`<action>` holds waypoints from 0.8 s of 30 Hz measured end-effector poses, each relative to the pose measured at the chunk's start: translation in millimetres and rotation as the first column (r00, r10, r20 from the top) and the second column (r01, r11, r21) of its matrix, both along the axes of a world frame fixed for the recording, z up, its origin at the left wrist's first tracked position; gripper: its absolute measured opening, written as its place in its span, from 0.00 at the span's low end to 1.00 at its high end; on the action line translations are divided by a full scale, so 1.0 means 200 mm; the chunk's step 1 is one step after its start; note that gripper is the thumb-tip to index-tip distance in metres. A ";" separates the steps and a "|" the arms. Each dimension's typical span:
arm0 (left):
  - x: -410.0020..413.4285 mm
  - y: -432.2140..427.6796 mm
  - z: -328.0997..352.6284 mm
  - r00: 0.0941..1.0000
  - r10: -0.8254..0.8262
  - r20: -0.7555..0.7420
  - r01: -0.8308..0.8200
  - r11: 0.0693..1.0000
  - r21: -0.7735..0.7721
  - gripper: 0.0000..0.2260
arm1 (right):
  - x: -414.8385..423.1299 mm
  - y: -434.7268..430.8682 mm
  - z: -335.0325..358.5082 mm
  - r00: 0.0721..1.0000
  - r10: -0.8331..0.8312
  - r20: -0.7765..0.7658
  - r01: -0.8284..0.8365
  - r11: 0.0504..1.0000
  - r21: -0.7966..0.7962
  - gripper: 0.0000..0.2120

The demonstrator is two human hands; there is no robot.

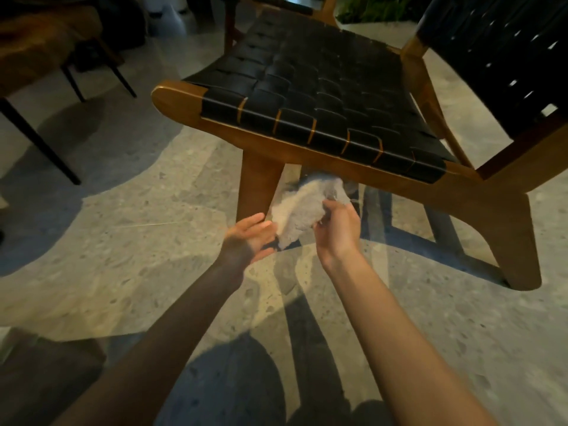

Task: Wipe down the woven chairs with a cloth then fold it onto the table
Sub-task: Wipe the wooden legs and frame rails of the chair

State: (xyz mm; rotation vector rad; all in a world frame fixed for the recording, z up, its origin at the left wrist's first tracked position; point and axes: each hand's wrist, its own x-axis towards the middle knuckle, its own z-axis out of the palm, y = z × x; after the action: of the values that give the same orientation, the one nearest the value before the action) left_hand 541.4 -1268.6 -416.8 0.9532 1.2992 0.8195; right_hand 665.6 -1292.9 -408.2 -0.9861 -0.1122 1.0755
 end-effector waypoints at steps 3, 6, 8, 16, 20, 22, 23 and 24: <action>-0.12 0.00 -0.01 0.951 0.134 -0.279 -0.046 0.953 0.299 0.16 | -0.12 0.06 0.01 0.989 0.096 0.115 -0.104 0.993 0.060 0.18; -0.15 0.02 0.04 0.893 0.167 -0.417 0.117 0.811 0.574 0.21 | -0.19 0.12 0.03 0.980 0.144 0.140 -0.155 0.986 0.066 0.18; -0.14 0.04 0.08 0.867 0.135 -0.481 0.235 0.740 0.631 0.22 | -0.20 0.15 0.01 0.966 0.164 0.201 -0.178 0.983 0.051 0.18; -0.13 0.08 0.08 0.847 0.008 -0.531 0.362 0.724 0.588 0.25 | -0.17 0.26 -0.03 0.833 0.329 0.445 -0.274 0.944 -0.184 0.18; -0.15 0.08 0.03 0.834 -0.075 -0.546 0.427 0.714 0.555 0.27 | -0.18 0.24 -0.04 0.874 0.302 0.382 -0.276 0.953 -0.122 0.18; -0.16 0.08 0.00 0.807 -0.076 -0.585 0.455 0.711 0.536 0.28 | -0.15 0.23 -0.04 0.909 0.252 0.333 -0.253 0.967 -0.040 0.19; -0.16 0.09 -0.01 0.793 -0.077 -0.604 0.473 0.703 0.532 0.28 | -0.13 0.22 -0.04 0.925 0.228 0.305 -0.238 0.971 -0.005 0.20; -0.16 0.09 -0.02 0.782 -0.081 -0.618 0.489 0.693 0.529 0.29 | -0.13 0.23 -0.04 0.938 0.208 0.278 -0.223 0.975 0.023 0.21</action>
State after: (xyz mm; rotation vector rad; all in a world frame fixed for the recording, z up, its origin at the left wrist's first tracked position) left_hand 509.9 -1250.9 -421.8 2.0727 1.2728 0.7809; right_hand 639.5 -1247.4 -416.2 -1.0881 -0.4840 1.1230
